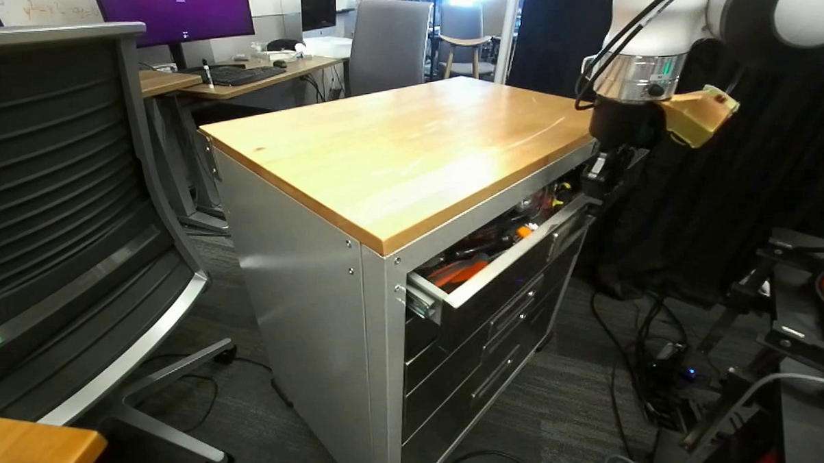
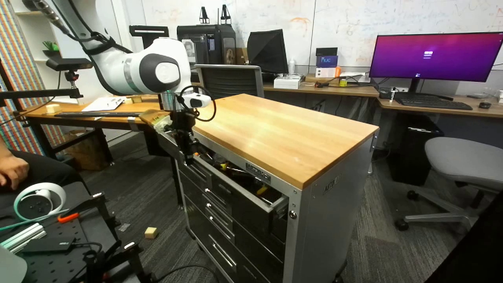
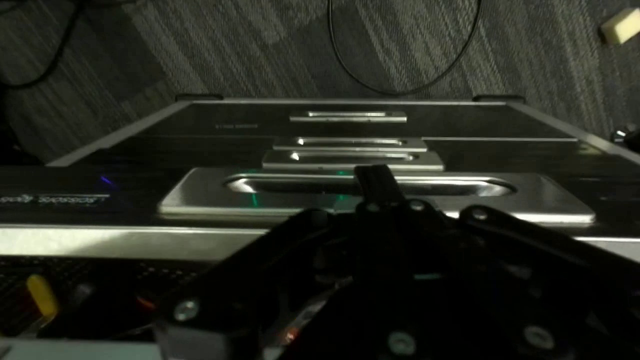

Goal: Put the black screwdriver inside the open drawer then push the drawer closed

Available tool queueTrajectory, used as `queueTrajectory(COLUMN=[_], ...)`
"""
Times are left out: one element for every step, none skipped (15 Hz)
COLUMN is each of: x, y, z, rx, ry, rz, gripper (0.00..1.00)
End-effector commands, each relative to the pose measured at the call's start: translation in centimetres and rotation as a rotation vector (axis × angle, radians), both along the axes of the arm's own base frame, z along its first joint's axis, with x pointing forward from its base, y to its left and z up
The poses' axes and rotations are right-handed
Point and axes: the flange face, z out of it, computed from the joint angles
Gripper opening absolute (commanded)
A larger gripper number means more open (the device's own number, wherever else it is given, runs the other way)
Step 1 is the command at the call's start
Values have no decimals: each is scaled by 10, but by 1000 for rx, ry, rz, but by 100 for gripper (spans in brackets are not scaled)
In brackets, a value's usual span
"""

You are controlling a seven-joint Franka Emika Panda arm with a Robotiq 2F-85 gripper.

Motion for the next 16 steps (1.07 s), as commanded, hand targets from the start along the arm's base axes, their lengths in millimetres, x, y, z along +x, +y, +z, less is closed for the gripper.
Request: queueTrajectory(x=[44,46,47,45,41,36,32,30,28,25,20,15,10,9,5,4], y=[14,14,14,15,15,15,14,14,15,18,24,31,42,54,66,79], z=[12,13,12,13,16,25,34,46,61,71,82,97,113,131,149,164], rx=[-8,-11,-13,-15,-9,-2,0,1,2,-4,-15,-19,-17,-16,-11,-10], ry=[-172,-194,-207,-210,-210,-217,-232,-253,-282,-290,-268,-246,-217,-203,-164,-138], rz=[1,-3,-8,-12,-16,-24,-25,-29,-28,-20,2,33,60,74,93,105], gripper=[0,0,0,0,0,0,0,0,0,0,26,27,32,41,48,57])
